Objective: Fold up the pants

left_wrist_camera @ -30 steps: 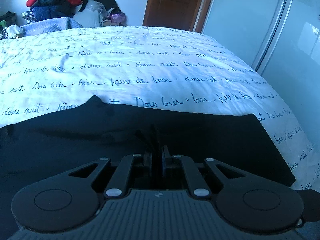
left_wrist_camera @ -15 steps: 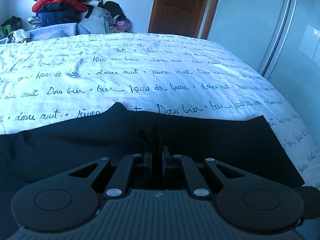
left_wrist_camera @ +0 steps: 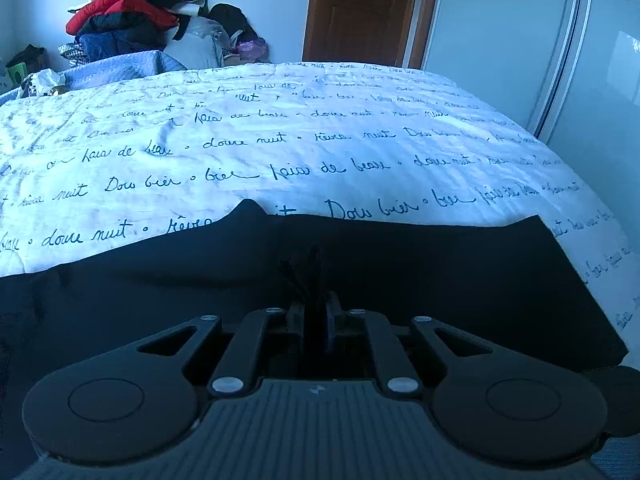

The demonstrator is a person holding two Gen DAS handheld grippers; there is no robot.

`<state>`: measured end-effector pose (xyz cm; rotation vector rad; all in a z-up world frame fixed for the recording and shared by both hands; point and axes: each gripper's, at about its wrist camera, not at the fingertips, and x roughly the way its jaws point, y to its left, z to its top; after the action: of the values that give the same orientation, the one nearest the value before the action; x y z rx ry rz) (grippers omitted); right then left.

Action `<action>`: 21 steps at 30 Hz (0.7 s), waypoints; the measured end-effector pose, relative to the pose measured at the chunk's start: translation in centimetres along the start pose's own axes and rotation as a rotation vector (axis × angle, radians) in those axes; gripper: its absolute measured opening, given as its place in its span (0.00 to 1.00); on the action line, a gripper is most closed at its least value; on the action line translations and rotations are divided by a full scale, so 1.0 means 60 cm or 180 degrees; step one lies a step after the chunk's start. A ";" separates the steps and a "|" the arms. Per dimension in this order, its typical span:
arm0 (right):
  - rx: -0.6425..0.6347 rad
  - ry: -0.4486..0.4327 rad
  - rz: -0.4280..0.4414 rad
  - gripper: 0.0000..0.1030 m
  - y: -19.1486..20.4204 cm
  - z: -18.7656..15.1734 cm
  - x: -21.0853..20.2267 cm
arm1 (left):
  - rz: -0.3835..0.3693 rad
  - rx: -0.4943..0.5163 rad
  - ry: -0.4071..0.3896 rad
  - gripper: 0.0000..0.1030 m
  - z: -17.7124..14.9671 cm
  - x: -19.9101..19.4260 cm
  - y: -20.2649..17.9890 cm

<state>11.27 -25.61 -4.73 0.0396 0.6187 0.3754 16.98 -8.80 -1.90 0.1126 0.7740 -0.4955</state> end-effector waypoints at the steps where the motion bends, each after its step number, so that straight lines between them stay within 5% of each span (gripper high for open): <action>1: -0.0003 0.0007 0.0000 0.13 0.000 0.000 0.001 | 0.0010 0.0007 -0.0003 0.17 0.000 0.000 0.000; 21: -0.0071 0.0092 -0.0050 0.13 0.002 0.003 0.009 | 0.0132 -0.0011 -0.0023 0.30 -0.002 -0.003 0.009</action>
<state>11.75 -25.30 -4.87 0.0080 0.6428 0.3682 17.04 -8.21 -1.89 0.1233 0.7641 -0.4548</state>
